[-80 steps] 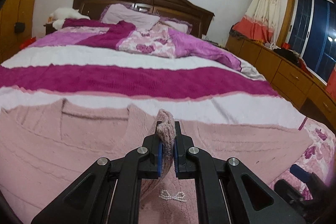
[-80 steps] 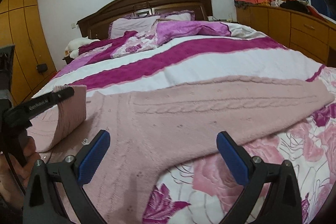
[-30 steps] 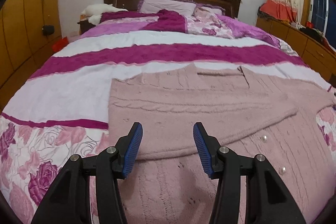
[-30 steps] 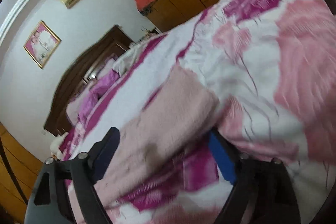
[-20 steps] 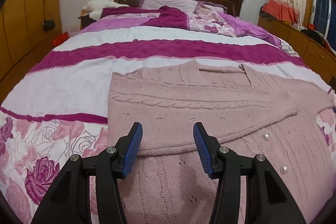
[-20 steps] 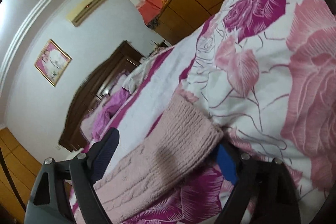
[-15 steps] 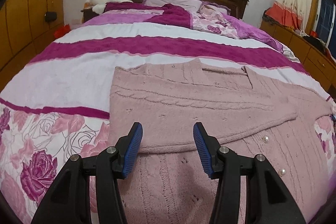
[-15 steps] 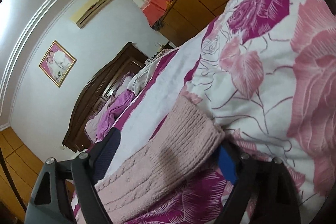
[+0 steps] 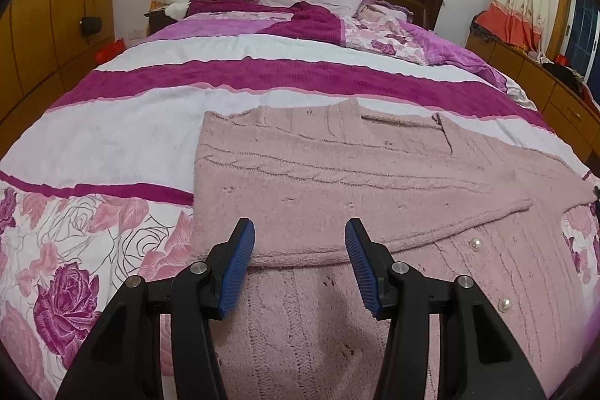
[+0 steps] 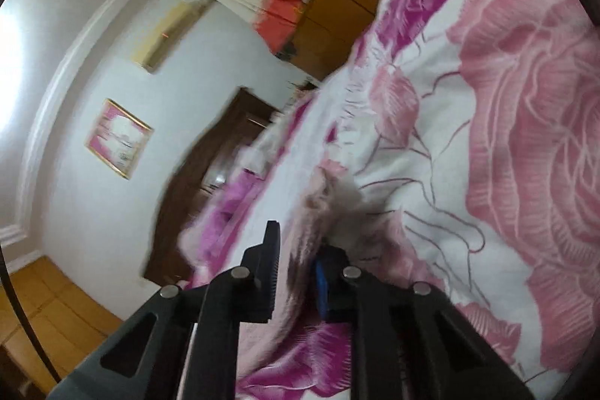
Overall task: Fold small clothes
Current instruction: 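Reach the right gripper to the other sleeve cuff and close on it, then lift the held sleeve over the cardigan body and open the right gripper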
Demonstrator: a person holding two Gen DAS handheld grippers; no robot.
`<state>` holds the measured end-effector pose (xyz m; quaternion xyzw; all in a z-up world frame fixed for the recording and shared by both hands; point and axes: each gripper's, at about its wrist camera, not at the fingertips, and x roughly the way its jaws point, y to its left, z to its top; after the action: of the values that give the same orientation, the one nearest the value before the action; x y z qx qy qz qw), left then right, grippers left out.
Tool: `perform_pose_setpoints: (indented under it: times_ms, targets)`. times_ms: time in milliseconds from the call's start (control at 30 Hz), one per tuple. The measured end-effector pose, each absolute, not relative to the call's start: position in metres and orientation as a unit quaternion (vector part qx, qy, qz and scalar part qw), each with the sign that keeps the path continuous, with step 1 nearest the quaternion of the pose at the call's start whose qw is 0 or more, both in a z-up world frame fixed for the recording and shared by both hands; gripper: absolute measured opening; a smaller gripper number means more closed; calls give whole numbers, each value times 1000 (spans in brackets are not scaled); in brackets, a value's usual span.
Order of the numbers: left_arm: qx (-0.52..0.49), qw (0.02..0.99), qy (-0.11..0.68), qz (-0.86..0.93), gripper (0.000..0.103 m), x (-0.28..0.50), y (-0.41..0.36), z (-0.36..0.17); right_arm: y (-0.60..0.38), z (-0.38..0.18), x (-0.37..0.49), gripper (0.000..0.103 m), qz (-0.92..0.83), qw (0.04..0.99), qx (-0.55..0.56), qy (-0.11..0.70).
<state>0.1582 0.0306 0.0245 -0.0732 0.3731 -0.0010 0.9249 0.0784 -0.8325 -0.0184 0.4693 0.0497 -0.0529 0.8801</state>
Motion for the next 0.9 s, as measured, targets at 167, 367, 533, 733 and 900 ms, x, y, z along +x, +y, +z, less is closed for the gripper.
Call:
perform_pose_setpoints:
  times_ms: [167, 367, 533, 733, 900]
  targets:
    - [-70, 925, 375, -3, 27, 158, 29, 24, -835, -23, 79, 8, -73, 879, 467, 67]
    - [-68, 924, 375, -2, 27, 158, 29, 23, -836, -19, 85, 6, -102, 874, 467, 91]
    - [-61, 929, 365, 7, 27, 159, 32, 28, -824, 10, 91, 6, -142, 889, 413, 135]
    - [-81, 932, 352, 7, 27, 161, 44, 40, -800, 53, 105, 6, -134, 896, 391, 162]
    - [-62, 935, 348, 16, 27, 166, 48, 48, -755, 111, 120, 6, -131, 923, 320, 172]
